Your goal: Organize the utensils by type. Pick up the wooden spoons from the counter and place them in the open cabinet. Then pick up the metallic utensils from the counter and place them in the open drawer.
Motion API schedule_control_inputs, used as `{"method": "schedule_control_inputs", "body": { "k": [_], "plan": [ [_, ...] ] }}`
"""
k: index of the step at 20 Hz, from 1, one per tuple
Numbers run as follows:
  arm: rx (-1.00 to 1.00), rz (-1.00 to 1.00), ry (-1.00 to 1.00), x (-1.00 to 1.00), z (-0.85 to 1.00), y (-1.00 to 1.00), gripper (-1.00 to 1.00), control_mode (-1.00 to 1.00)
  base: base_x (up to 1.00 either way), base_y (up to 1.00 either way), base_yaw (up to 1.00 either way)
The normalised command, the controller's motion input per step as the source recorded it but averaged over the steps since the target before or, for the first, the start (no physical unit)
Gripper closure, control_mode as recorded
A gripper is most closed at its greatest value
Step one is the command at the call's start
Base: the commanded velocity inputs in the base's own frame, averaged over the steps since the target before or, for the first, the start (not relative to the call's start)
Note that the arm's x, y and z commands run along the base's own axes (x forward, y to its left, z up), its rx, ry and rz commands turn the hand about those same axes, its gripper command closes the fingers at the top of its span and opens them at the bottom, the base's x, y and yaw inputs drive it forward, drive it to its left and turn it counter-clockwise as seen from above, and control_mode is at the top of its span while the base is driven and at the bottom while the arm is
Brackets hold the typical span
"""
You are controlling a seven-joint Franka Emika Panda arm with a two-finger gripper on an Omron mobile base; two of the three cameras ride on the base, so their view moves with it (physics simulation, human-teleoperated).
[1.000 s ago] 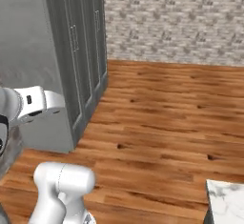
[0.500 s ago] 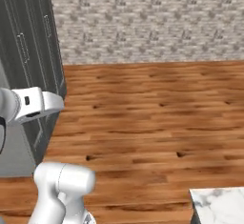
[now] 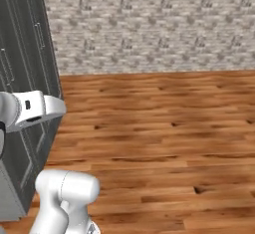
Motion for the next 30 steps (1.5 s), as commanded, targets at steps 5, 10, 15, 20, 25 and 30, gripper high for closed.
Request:
{"method": "schedule_control_inputs", "body": {
  "k": [5,10,15,20,25,30],
  "plan": [
    [0.00,0.00,0.00,0.00,0.00,0.00,-1.00,1.00,1.00,-0.07,-0.01],
    [0.00,0.00,0.00,0.00,0.00,0.00,-1.00,1.00,0.56,0.00,-0.68],
    [0.00,0.00,0.00,0.00,0.00,0.00,-1.00,1.00,0.52,0.01,-0.74],
    [0.00,0.00,0.00,0.00,0.00,0.00,-1.00,1.00,0.58,0.09,-0.71],
    [0.00,0.00,0.00,0.00,0.00,0.00,-1.00,1.00,0.65,0.18,-0.67],
    [0.00,0.00,0.00,0.00,0.00,0.00,-1.00,1.00,0.83,0.21,-0.48]
  ]
}}
